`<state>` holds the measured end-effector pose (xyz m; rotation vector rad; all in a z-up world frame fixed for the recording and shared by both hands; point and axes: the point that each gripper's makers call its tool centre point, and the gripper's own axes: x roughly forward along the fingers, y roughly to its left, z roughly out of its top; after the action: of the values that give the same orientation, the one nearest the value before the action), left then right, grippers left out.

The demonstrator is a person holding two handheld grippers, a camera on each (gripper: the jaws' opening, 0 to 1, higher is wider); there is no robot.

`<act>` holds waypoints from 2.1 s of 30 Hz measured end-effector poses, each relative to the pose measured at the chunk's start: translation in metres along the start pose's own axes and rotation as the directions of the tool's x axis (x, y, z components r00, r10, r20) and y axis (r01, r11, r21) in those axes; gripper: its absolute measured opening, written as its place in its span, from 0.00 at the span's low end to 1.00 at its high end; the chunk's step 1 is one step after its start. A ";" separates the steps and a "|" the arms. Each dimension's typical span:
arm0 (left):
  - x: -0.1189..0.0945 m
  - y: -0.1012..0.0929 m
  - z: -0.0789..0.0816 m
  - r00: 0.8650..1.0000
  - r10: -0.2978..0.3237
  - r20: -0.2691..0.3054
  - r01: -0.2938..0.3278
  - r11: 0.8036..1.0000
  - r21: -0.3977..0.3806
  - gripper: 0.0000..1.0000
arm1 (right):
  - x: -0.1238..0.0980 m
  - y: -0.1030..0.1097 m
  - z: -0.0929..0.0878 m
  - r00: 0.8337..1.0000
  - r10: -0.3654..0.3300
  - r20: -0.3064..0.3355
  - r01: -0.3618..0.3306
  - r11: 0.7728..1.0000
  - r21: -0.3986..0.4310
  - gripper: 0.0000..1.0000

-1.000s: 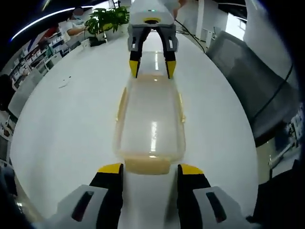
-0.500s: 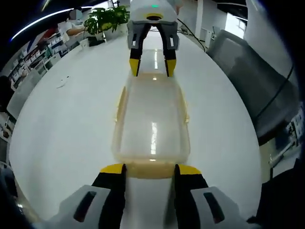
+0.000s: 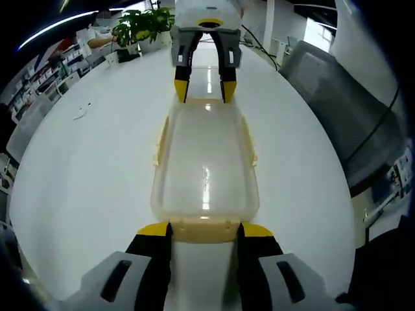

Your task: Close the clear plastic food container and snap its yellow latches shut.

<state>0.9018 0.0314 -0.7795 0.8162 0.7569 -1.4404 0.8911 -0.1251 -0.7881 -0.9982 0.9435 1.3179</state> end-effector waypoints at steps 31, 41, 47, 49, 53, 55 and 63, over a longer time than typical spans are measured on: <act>-0.051 -0.006 0.021 0.999 0.031 -0.041 -0.032 0.999 -0.029 0.33 | -0.045 -0.001 0.023 0.997 -0.007 0.079 0.008 1.000 -0.018 0.35; -0.070 -0.013 0.055 0.998 0.049 -0.036 -0.050 0.998 -0.032 0.33 | -0.080 -0.001 0.016 0.997 -0.011 0.077 0.014 0.999 -0.043 0.35; -0.067 -0.017 0.081 0.998 0.053 -0.033 -0.054 0.998 -0.029 0.33 | -0.097 0.005 -0.003 0.998 -0.006 0.068 0.009 0.999 -0.043 0.35; -0.064 -0.019 0.091 0.998 0.052 -0.033 -0.053 0.998 -0.028 0.33 | -0.103 0.008 -0.012 0.998 -0.005 0.063 0.008 0.999 -0.048 0.35; -0.058 -0.019 0.109 0.998 0.055 -0.030 -0.056 0.998 -0.019 0.33 | -0.114 0.012 -0.028 0.998 -0.005 0.065 0.007 0.999 -0.031 0.35; -0.055 -0.019 0.119 0.998 0.054 -0.030 -0.055 0.998 -0.014 0.33 | -0.117 0.013 -0.036 0.998 -0.009 0.063 0.011 0.999 -0.030 0.35; -0.037 -0.019 0.149 0.998 0.048 -0.028 -0.048 0.999 0.009 0.33 | -0.129 0.020 -0.069 0.999 -0.007 0.053 0.008 1.000 -0.006 0.35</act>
<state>0.8769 -0.0743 -0.6695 0.8569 0.7487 -1.3926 0.8670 -0.2310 -0.6877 -0.9663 0.8949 1.3356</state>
